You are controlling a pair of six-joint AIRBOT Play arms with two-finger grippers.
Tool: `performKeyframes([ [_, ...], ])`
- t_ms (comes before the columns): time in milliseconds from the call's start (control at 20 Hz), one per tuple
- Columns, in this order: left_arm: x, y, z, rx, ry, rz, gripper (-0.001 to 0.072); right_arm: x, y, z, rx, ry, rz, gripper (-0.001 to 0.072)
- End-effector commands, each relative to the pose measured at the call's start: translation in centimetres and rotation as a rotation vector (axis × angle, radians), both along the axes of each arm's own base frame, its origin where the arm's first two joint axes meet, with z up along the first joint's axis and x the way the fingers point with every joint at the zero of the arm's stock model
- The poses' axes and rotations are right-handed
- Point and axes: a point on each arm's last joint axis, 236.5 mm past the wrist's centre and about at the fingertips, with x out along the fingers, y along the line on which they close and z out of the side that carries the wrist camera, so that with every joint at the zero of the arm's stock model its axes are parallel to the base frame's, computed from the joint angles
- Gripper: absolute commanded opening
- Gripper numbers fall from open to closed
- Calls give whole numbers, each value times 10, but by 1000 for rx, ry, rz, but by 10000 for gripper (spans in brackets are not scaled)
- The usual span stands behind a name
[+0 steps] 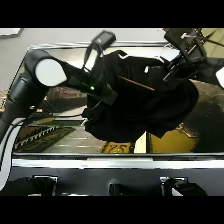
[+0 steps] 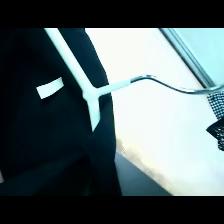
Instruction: Fold the clothes and pants, and hang the long-sleeved shirts on hangers.
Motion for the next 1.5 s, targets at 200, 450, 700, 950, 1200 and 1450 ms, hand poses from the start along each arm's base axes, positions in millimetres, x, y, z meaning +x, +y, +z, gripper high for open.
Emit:
performKeyframes([
  [200,17,-9,-39,-17,13,96,32,-24,-11,2,-45,43,-14,40],
  [450,25,-9,-52,-7,24,107,212,-21,-11,6,-42,21,-16,40],
  [700,52,22,-38,-19,-10,170,611,-22,-11,4,-44,32,-15,40],
  [950,96,97,-3,11,-175,162,611,-31,-7,-21,-80,133,33,40],
  [1200,117,129,10,44,-326,24,611,-27,28,-38,-52,167,194,40],
  [1450,117,127,2,104,-388,-103,610,-15,52,-66,-82,197,350,41],
])
